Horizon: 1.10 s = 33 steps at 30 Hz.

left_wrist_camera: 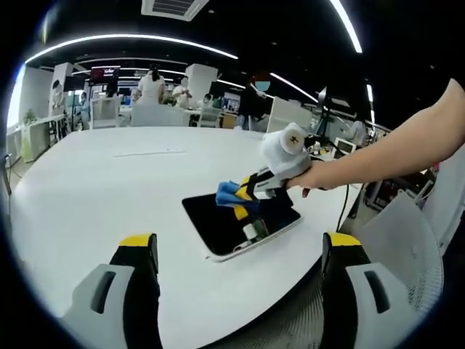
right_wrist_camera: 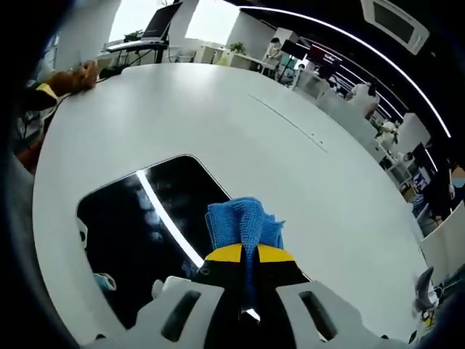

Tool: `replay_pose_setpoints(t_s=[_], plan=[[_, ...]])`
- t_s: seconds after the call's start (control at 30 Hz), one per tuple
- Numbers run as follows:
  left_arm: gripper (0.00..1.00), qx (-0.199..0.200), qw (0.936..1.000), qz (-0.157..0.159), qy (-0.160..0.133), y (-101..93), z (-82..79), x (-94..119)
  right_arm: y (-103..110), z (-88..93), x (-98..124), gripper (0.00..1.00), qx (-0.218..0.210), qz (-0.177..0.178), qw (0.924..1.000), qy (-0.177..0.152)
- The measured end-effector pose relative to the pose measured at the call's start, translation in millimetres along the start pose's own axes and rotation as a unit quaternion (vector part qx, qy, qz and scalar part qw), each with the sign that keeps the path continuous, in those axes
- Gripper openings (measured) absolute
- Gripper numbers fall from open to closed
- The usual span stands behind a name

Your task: Wipe the mirror surface with the cleaning cloth until all visible marks leave the cleaned area.

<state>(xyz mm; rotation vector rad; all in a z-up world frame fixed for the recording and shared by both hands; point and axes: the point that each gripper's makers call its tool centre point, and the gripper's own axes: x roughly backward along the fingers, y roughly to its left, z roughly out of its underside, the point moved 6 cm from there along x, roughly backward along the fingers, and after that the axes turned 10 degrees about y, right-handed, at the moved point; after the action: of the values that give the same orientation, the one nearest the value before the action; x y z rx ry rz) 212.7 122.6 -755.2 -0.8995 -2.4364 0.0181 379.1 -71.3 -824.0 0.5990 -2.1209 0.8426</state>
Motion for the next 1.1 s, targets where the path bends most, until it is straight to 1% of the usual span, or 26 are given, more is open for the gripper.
replay_pose_setpoints(t_s=[0.13,0.53,1.1], plan=[[0.93,0.001,1.0000,-0.002,-0.003,0.3,-0.4,0.2,0.4,0.3,0.5,0.00,0.011,0.000,0.9999,-0.002],[0.93,0.001,1.0000,-0.004,-0.006,1.0,-0.8,1.8,0.5,0.2,1.2,0.00,0.011,-0.008,0.9999,-0.001],[0.93,0.001,1.0000,-0.003,-0.006,1.0,-0.8,2.4,-14.1,21.1,7.4,0.00,0.000,0.000,1.0000,0.007]])
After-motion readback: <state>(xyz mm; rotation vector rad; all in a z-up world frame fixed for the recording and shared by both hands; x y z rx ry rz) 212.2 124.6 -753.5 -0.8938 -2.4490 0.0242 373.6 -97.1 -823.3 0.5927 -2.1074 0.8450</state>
